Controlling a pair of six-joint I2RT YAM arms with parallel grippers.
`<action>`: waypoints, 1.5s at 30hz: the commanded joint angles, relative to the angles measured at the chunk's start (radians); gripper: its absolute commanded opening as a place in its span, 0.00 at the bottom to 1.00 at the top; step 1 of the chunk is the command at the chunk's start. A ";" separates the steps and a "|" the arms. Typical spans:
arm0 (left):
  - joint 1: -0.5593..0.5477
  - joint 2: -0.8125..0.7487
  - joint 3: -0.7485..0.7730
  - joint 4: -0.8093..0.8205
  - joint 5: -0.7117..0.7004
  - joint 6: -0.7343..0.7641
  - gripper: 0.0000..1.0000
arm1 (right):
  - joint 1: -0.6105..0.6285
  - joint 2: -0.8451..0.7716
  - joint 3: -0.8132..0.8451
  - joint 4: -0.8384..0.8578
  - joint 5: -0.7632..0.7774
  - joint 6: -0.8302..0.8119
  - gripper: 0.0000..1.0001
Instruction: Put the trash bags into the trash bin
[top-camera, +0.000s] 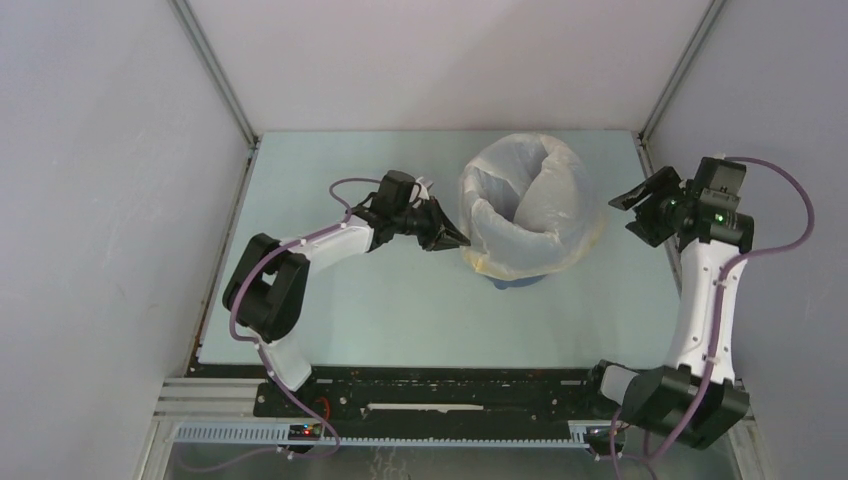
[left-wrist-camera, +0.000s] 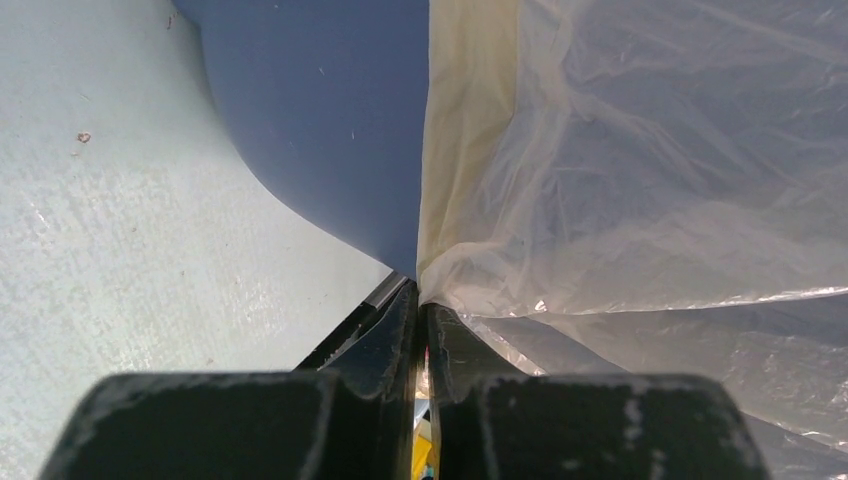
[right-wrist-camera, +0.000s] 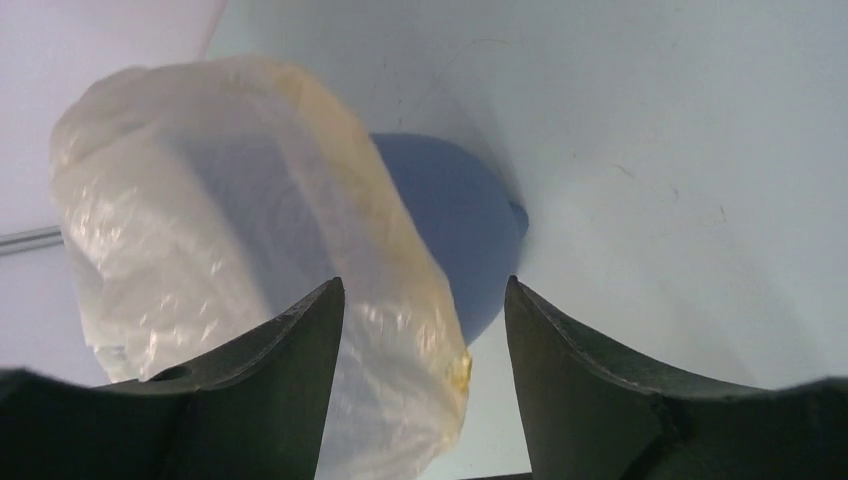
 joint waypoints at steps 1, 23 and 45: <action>-0.008 -0.020 0.056 0.003 0.035 0.013 0.11 | -0.030 0.056 -0.028 0.148 -0.135 0.036 0.68; 0.006 -0.034 0.052 -0.023 0.013 0.055 0.12 | 0.160 0.225 -0.416 0.553 -0.292 0.136 0.45; 0.036 -0.029 0.019 -0.081 0.016 0.129 0.09 | 0.624 0.237 0.467 -0.022 0.271 -0.314 0.77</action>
